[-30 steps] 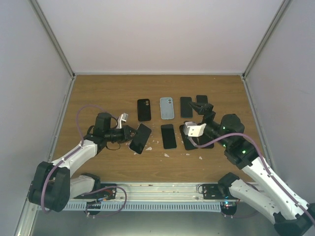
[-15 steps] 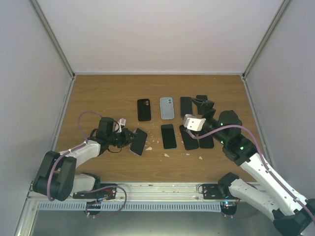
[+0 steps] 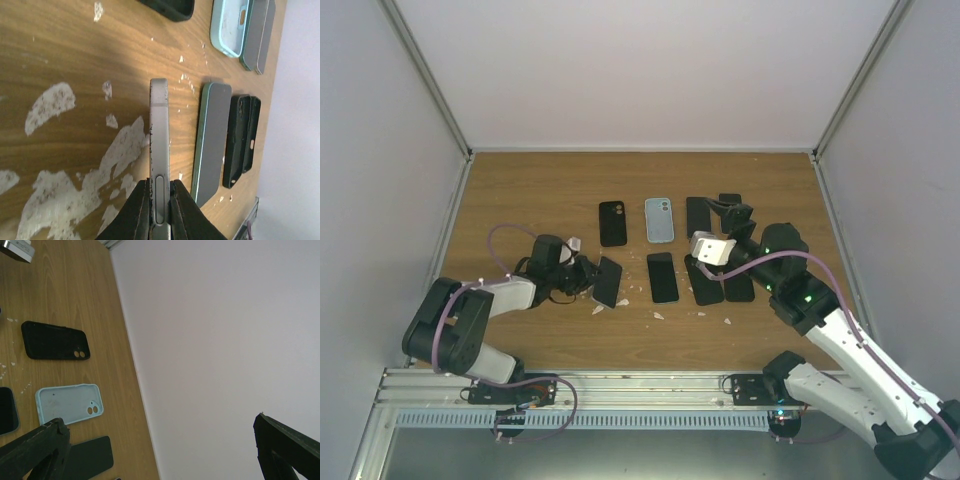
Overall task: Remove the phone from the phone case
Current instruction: Place the phone at the center of the board.
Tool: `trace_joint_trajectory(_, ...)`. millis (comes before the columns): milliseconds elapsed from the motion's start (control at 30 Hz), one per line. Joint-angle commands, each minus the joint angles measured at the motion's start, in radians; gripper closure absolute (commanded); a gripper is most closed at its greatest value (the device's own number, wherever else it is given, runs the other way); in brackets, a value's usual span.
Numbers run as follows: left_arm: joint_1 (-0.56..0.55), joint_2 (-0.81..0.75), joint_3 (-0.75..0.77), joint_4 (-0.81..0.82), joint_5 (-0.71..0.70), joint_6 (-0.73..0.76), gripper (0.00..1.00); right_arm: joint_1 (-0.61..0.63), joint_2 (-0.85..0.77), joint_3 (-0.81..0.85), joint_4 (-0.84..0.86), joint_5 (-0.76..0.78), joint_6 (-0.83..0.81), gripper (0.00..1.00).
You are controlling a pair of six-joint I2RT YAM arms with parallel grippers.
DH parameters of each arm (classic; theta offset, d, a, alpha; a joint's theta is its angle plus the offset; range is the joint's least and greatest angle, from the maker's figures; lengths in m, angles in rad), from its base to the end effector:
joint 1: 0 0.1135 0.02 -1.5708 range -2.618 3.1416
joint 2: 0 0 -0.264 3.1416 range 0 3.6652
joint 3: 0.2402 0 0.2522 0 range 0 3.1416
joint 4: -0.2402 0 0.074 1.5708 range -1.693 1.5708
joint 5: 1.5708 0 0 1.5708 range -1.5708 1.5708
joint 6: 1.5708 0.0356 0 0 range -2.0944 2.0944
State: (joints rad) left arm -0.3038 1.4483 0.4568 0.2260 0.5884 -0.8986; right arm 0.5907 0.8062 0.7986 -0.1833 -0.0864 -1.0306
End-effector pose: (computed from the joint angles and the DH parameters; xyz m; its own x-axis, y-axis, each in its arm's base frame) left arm 0.2295 -0.0927 0.1316 -0.9052 -0.3983 -0.1481 -0.1246 0.5819 -0.8037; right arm 0.1562 0.1084 0.3414 0.4551 -0.7235 -0.5190 -0.4567 0.3107 -0.8336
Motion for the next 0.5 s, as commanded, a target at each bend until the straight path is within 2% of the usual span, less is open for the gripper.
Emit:
trace_joint_trajectory(0,-0.008,0.03,0.05,0.062,-0.078,-0.001,0.98,-0.003,-0.001,0.016,0.004,0.0,0.011,0.0)
trace_joint_trajectory(100,-0.007,0.036,0.055,0.014,-0.106,-0.011,0.89,-0.002,-0.005,0.011,0.0,0.0,0.007,0.0)
trace_joint_trajectory(133,-0.009,0.033,0.055,-0.002,-0.114,-0.012,0.82,-0.004,-0.008,0.009,-0.002,0.0,0.004,0.01)
trace_joint_trajectory(200,-0.007,0.024,0.05,-0.024,-0.128,-0.002,0.58,-0.004,-0.013,0.007,-0.003,0.0,-0.002,0.0)
trace_joint_trajectory(233,-0.007,0.019,0.047,-0.027,-0.134,0.001,0.52,-0.003,-0.014,0.006,-0.002,0.0,-0.006,0.0)
trace_joint_trajectory(467,-0.002,0.0,0.06,-0.088,-0.149,0.033,0.33,-0.004,-0.03,-0.003,-0.003,-0.001,-0.014,0.0)
